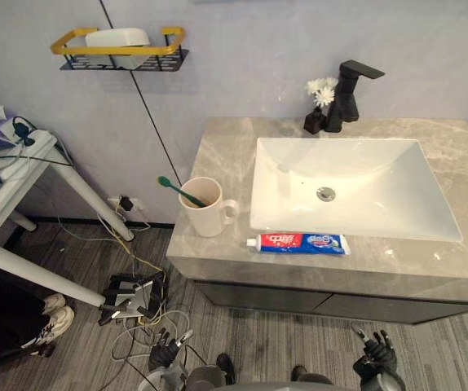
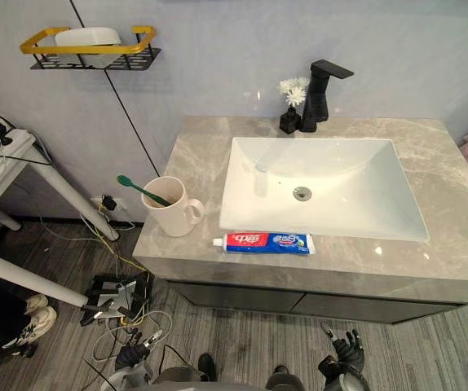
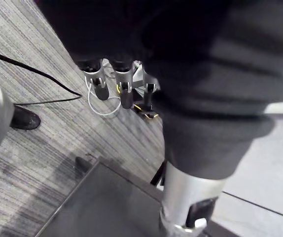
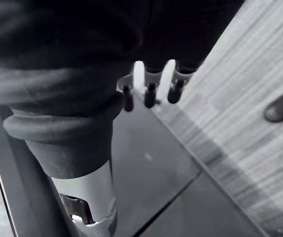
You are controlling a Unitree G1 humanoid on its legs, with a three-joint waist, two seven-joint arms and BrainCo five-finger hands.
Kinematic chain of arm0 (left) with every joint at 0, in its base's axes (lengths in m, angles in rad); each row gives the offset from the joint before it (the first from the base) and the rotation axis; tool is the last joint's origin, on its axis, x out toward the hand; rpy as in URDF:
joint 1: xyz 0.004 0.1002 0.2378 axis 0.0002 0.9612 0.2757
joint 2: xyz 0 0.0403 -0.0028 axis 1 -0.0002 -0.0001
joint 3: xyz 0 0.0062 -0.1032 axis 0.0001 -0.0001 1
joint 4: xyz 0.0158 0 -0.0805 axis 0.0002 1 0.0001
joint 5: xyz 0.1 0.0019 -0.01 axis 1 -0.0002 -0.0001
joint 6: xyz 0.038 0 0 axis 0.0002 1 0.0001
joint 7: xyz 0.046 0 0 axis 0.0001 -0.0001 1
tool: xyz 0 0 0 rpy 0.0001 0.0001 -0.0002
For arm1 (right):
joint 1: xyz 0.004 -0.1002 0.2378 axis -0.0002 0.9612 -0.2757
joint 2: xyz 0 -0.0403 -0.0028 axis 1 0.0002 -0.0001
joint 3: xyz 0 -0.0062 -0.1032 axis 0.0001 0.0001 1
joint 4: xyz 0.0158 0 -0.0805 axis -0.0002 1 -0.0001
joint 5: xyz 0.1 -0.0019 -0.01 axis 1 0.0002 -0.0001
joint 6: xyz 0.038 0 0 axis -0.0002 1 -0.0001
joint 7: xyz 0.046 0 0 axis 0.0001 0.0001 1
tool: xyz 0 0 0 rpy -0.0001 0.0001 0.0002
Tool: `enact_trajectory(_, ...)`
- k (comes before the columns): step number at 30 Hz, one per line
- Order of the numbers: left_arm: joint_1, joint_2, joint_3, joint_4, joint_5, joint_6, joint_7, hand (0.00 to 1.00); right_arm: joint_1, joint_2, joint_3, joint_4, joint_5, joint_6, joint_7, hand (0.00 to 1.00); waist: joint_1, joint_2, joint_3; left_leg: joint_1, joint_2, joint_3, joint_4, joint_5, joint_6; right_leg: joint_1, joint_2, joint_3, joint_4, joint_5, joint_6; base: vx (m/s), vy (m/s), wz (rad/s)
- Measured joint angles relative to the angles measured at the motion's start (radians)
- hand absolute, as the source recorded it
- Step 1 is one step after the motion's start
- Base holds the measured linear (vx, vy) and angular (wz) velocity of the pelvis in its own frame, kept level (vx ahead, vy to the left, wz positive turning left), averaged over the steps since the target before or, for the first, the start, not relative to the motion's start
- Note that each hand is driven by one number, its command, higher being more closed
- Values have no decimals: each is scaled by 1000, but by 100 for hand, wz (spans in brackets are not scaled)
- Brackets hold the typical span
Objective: Organize washtable
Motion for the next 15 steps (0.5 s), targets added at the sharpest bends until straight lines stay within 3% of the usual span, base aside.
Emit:
enact_trajectory(5,15,-1,0,35,-3,1,-1,0,11,6,-40,20,3,0,-2,0,-20,-2,-6,94,-35,24,-119,45,11,46,-9,23,-37,19,24,53,67,-13)
enact_trajectory(6,-5,1,-5,79,-11,1,-2,0,-36,3,-59,115,3,0,-3,0,-41,2,-7,148,-23,35,-120,30,-8,118,14,30,-87,16,13,31,32,-7)
enact_trajectory(15,-6,0,-4,98,-11,1,-6,0,-32,-2,-107,173,3,6,2,0,-39,3,-7,150,-25,26,-120,30,-8,125,13,20,-89,16,13,0,0,3)
